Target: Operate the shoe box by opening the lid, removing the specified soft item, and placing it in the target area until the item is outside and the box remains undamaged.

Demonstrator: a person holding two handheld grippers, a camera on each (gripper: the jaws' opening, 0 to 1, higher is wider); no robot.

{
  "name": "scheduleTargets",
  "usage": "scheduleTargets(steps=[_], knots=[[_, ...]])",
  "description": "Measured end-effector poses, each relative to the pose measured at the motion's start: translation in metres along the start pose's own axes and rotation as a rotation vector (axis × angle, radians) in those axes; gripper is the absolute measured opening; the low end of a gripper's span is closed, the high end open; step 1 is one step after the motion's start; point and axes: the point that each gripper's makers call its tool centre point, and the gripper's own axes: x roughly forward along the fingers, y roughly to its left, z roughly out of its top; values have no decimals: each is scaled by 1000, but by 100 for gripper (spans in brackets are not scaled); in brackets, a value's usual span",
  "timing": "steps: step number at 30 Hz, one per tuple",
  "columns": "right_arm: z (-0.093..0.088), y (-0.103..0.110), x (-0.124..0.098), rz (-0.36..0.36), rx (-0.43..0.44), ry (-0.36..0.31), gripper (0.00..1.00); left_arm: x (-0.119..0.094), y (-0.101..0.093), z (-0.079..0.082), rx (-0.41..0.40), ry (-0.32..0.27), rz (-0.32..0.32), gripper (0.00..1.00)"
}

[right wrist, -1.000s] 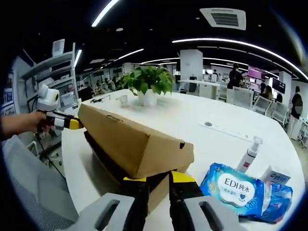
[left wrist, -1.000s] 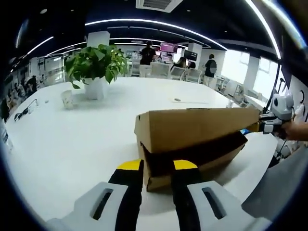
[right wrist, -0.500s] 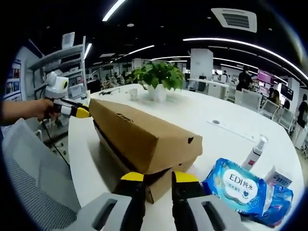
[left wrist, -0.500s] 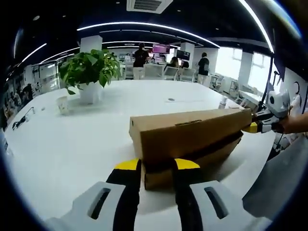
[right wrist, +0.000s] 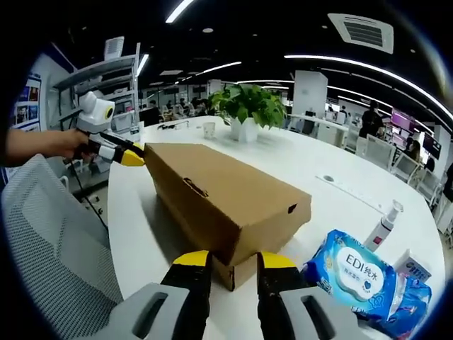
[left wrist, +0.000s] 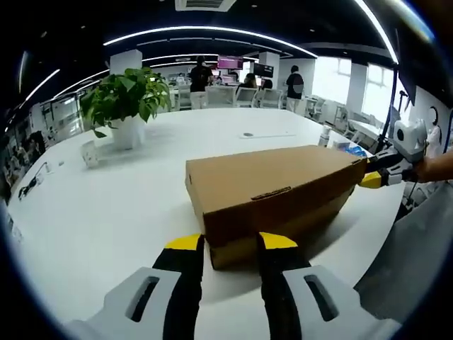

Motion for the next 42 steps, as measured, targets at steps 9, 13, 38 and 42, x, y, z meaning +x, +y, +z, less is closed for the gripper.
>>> scheduleTargets(steps=[9,13,38,42], knots=[[-9,4,5,11,-16,29,22,4,-2,-9,22,21,-7,32],[-8,4,3,15,-9,30,22,2,-1,-10,16,30,-7,30],[-6,0,9,5,102,34,23,12,1,-10,60,35,-33,30],[-10,1,12,6,93,51,23,16,1,-9,23,27,-26,33]])
